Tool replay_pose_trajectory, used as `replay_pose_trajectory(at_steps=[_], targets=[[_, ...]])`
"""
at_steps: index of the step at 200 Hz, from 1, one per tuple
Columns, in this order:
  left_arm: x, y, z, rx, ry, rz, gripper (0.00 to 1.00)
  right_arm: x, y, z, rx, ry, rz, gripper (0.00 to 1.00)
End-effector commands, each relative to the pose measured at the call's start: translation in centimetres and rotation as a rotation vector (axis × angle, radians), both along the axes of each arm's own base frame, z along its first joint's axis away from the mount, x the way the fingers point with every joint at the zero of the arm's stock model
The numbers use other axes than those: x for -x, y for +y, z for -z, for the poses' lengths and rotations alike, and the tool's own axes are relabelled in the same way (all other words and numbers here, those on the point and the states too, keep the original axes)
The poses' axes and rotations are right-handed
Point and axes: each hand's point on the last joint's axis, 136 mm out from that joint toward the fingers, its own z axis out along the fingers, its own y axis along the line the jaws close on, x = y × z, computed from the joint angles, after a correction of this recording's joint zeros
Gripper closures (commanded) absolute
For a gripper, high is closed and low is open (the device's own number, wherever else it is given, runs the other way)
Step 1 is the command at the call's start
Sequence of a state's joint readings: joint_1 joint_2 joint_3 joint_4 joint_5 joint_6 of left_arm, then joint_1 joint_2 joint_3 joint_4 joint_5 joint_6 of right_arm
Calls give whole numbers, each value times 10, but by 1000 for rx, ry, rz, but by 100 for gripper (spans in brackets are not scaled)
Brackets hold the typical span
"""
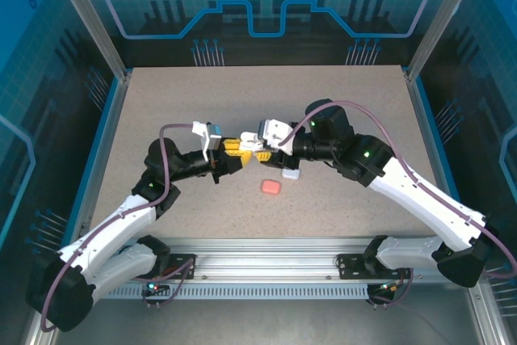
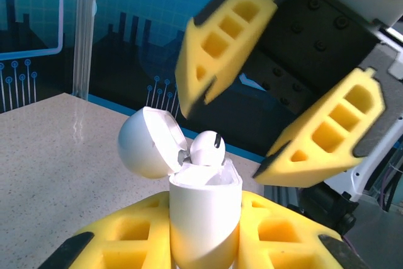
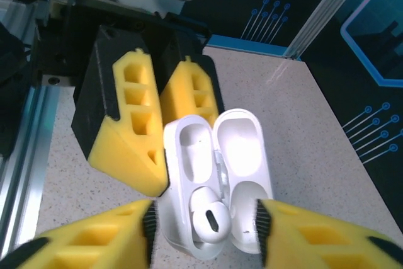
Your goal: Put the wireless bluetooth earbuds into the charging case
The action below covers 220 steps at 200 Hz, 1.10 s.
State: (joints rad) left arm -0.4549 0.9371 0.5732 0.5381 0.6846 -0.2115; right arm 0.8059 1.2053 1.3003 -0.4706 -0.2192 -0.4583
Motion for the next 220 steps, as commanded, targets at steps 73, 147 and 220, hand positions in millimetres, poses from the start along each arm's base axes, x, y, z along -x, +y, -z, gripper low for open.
replay_pose_trajectory(at_steps=[73,147,220], targets=[[-6,23,-15,9,-110,-186,100,-72,-84,-4,-224,318,546,23],[12,35,-28,12,-149,-208,100,-132,-38,161,27,682,634,33],[14,36,-26,10,-136,-207,100,-148,26,257,217,840,535,43]])
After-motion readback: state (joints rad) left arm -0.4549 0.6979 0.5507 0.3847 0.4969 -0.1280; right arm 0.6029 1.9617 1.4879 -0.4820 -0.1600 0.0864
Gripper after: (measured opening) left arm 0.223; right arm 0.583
